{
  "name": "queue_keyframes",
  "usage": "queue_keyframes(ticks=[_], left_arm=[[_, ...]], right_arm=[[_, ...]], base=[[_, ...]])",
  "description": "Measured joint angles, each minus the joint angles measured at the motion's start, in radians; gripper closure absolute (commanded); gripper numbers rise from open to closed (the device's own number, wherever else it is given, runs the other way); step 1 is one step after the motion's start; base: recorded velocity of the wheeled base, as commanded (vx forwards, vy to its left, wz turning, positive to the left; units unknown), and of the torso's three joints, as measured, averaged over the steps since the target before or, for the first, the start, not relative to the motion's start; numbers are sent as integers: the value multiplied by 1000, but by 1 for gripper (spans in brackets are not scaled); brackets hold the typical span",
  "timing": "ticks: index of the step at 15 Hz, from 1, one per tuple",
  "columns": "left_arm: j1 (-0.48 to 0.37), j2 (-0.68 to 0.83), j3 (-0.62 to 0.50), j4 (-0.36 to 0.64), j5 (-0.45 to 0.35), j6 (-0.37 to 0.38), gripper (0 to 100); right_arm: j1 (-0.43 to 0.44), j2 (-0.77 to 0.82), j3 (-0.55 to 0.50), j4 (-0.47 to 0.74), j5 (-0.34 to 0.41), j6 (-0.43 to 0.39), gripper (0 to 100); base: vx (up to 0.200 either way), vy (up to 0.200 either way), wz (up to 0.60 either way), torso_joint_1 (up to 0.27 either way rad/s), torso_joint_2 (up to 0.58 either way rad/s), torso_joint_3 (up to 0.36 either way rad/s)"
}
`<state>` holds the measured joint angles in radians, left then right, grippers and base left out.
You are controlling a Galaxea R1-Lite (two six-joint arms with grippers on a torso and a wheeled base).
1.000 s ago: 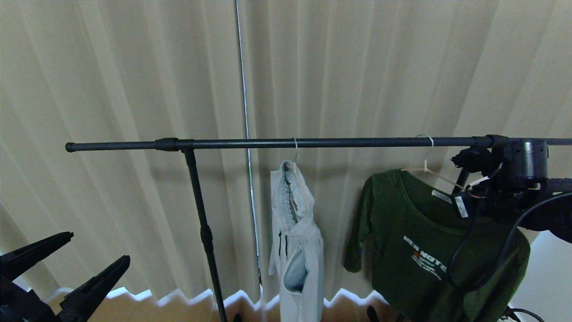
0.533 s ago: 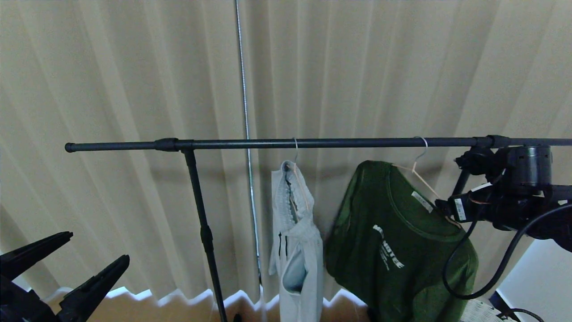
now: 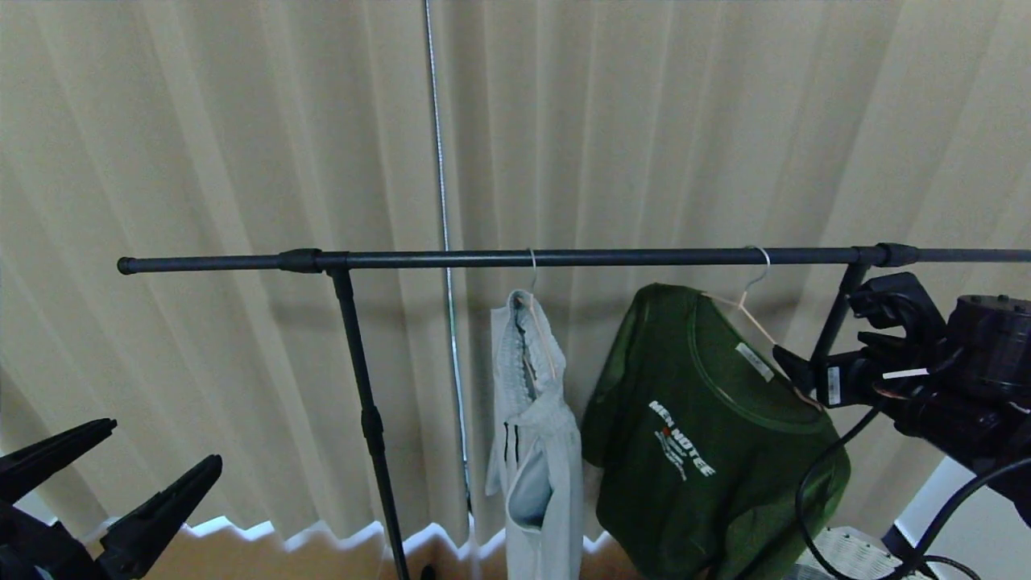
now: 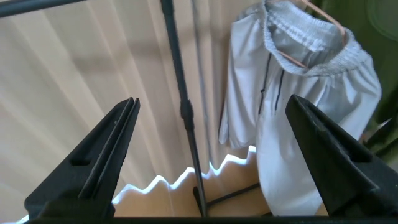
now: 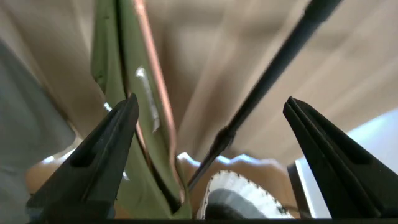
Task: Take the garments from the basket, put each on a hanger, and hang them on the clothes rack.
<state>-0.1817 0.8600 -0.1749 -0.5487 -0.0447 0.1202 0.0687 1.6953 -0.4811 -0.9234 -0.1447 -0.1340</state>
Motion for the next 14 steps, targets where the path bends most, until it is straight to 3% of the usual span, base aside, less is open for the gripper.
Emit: queue_keyframes(ticks=[3, 7, 10, 14], left_arm=[[32, -18, -1, 0, 0, 0, 0], [84, -92, 29, 24, 7, -15, 0], [149, -191, 48, 160, 9, -17, 0], [204, -400, 34, 467, 10, -18, 0]], right_arm=[[6, -21, 53, -71, 15, -1, 0], [16, -161, 126, -84, 39, -22, 0], [18, -321, 203, -71, 84, -51, 0], [20, -550, 376, -27, 159, -57, 0]], base=[[0, 0, 0, 0, 0, 0], [0, 0, 0, 0, 0, 0], [0, 0, 0, 0, 0, 0], [0, 0, 0, 0, 0, 0]])
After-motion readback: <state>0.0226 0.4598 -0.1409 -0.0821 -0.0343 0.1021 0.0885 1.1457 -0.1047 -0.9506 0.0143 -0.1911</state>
